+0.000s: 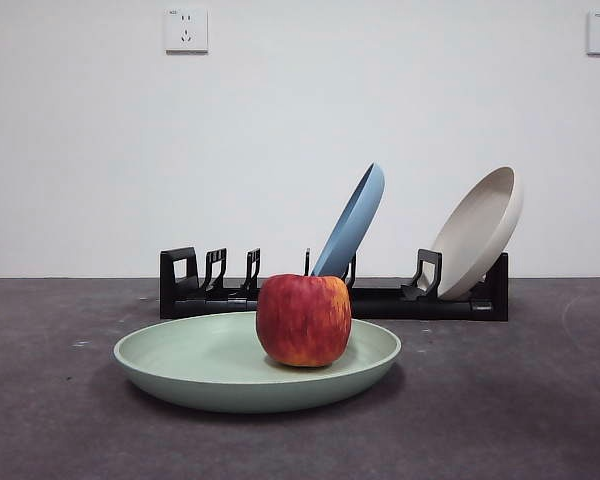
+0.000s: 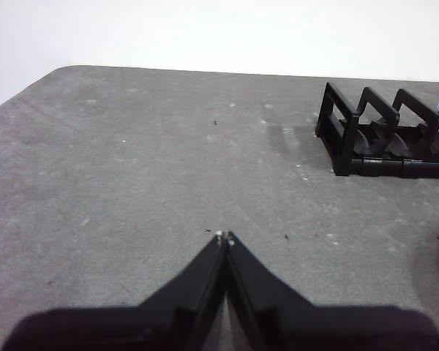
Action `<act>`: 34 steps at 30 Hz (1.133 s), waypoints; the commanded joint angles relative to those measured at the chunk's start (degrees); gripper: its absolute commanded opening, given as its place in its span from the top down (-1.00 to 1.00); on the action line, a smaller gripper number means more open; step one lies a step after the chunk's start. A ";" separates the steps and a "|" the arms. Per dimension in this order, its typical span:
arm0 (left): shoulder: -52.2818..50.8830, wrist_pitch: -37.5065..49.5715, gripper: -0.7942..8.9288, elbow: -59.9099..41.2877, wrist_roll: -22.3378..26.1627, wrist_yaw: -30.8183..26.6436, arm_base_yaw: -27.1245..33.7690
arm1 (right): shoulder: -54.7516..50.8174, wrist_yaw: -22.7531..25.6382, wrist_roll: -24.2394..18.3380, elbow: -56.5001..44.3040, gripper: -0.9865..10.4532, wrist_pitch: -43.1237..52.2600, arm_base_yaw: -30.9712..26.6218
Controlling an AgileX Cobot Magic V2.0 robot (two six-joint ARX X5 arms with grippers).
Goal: Take the green plate from the plate rack,put the plate on the table,take the apple from the table,put the apple in the plate
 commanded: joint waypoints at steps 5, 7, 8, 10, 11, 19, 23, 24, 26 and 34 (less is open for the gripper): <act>-0.15 0.31 0.84 -0.76 -0.57 -0.09 0.15 | -2.29 0.33 0.83 -1.11 0.83 -3.56 -0.04; -0.15 0.31 0.84 -0.76 -0.57 -0.11 0.15 | -2.54 0.31 0.85 -1.11 0.83 -5.18 -0.04; -0.15 0.31 0.84 -0.76 -0.57 -0.11 0.15 | -2.54 0.15 0.83 -1.11 0.83 -5.01 -0.04; -0.15 0.31 0.84 -0.76 -0.57 -0.09 0.15 | -2.54 0.13 0.81 -1.11 0.83 -5.03 -0.04; -0.15 0.31 0.84 -0.76 -0.57 -0.09 0.15 | -2.54 0.15 0.87 -1.11 0.83 -5.03 -0.04; -0.15 0.31 0.84 -0.76 -0.57 -0.11 0.15 | -2.54 0.17 1.42 -1.11 0.83 -4.81 -0.02; -0.15 0.31 0.84 -0.76 -0.57 -0.09 0.15 | -2.54 0.15 1.42 -1.11 0.83 -4.81 0.00; -0.15 0.31 0.84 -0.76 -0.57 -0.09 0.15 | -2.54 0.15 1.42 -1.11 0.83 -4.81 0.00; -0.15 0.31 0.84 -0.76 -0.57 -0.09 0.15 | -2.54 0.17 1.42 -1.11 0.83 -4.81 0.00; -0.15 0.31 0.84 -0.76 -0.57 -0.09 0.15 | -2.54 0.17 1.42 -1.11 0.83 -4.81 0.00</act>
